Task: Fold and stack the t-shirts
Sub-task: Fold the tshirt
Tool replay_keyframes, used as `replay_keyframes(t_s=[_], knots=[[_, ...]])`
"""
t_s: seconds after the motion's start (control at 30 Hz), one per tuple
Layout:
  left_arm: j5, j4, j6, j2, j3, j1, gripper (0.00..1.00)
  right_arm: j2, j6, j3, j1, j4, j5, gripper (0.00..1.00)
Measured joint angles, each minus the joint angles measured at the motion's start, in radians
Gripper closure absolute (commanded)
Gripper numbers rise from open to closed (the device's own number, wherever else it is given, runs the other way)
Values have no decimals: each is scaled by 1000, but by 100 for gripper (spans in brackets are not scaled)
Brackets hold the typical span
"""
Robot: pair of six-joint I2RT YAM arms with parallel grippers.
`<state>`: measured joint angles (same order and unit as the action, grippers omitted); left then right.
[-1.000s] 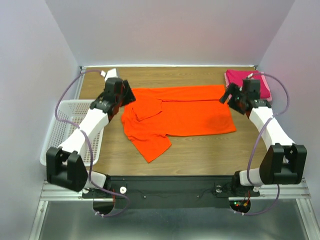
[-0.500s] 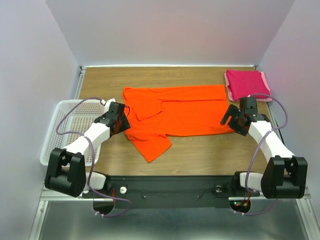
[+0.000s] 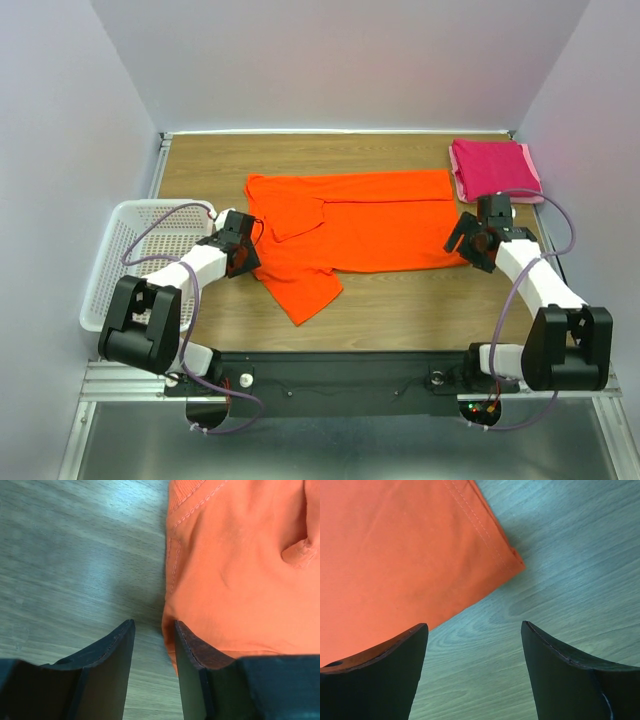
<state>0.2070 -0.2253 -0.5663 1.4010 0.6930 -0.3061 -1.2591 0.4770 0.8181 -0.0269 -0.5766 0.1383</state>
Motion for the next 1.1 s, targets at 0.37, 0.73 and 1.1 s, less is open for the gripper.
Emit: replay_keyframes(t_s=[0.37,0.73,1.1], knots=[[-9,7,9,0,-13,-13,74,-126,30,0,0,1,42,34],[-3,9,34,0,-13,-13,97,-230,44,12,-16,25,127,42],[-2,15,45,-2,-15,-13,98,-301,55,66,-26,68,123,46]])
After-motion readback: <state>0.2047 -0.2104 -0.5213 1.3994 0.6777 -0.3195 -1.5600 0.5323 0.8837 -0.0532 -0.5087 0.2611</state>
